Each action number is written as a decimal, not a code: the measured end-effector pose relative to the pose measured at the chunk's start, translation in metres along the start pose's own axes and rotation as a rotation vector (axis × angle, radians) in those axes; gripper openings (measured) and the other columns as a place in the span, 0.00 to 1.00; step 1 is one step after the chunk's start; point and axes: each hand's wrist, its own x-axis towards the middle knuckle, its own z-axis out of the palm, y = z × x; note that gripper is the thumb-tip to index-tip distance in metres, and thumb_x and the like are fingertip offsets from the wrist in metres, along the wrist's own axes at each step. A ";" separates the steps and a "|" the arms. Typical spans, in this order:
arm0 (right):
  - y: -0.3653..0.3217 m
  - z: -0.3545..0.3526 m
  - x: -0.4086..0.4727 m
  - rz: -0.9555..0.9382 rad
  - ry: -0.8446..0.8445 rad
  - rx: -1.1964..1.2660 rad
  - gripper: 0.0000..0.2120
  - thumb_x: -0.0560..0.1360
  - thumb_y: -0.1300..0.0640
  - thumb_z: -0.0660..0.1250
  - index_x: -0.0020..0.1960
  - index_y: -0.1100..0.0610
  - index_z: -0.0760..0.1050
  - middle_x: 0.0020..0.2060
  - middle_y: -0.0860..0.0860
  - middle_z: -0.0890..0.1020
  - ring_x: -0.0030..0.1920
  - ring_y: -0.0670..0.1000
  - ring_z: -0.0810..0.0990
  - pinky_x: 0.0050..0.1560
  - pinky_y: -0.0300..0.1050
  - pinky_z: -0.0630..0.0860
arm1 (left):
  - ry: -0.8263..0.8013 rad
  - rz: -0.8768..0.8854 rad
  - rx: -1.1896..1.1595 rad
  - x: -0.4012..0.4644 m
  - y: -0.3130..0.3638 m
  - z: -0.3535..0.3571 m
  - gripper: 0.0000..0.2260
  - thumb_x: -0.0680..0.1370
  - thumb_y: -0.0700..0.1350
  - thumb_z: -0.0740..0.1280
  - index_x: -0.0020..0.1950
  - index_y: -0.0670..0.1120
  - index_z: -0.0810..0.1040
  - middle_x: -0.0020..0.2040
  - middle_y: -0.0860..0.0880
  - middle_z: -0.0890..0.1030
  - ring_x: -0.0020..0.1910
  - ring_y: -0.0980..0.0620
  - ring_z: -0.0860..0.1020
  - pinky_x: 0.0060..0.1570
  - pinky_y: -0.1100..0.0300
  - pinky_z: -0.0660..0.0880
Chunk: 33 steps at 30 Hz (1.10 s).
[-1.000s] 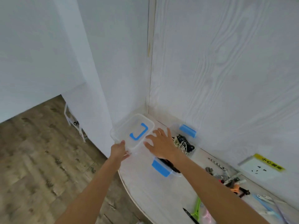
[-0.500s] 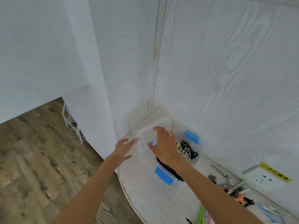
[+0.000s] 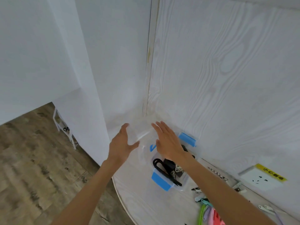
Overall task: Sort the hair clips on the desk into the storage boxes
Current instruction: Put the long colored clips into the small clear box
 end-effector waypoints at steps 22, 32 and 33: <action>0.036 -0.077 -0.138 0.606 -0.110 1.131 0.25 0.77 0.40 0.55 0.55 0.61 0.75 0.40 0.53 0.83 0.38 0.49 0.83 0.43 0.40 0.79 | -0.197 -0.266 -0.852 -0.095 0.122 0.006 0.24 0.74 0.53 0.68 0.67 0.53 0.63 0.60 0.43 0.76 0.56 0.46 0.79 0.35 0.60 0.80; 0.102 -0.062 -0.300 0.872 -0.109 1.375 0.25 0.70 0.39 0.64 0.53 0.60 0.78 0.48 0.57 0.85 0.47 0.52 0.84 0.45 0.40 0.79 | -0.728 -0.270 -0.657 -0.163 0.163 0.087 0.14 0.78 0.51 0.62 0.62 0.51 0.65 0.52 0.48 0.78 0.42 0.52 0.80 0.30 0.62 0.80; 0.106 -0.058 -0.317 0.913 -0.132 1.374 0.25 0.71 0.40 0.63 0.52 0.60 0.79 0.48 0.56 0.85 0.47 0.51 0.84 0.45 0.40 0.78 | -0.807 -0.280 -0.625 -0.169 0.162 0.096 0.16 0.78 0.51 0.62 0.64 0.50 0.65 0.56 0.46 0.78 0.43 0.50 0.81 0.31 0.61 0.80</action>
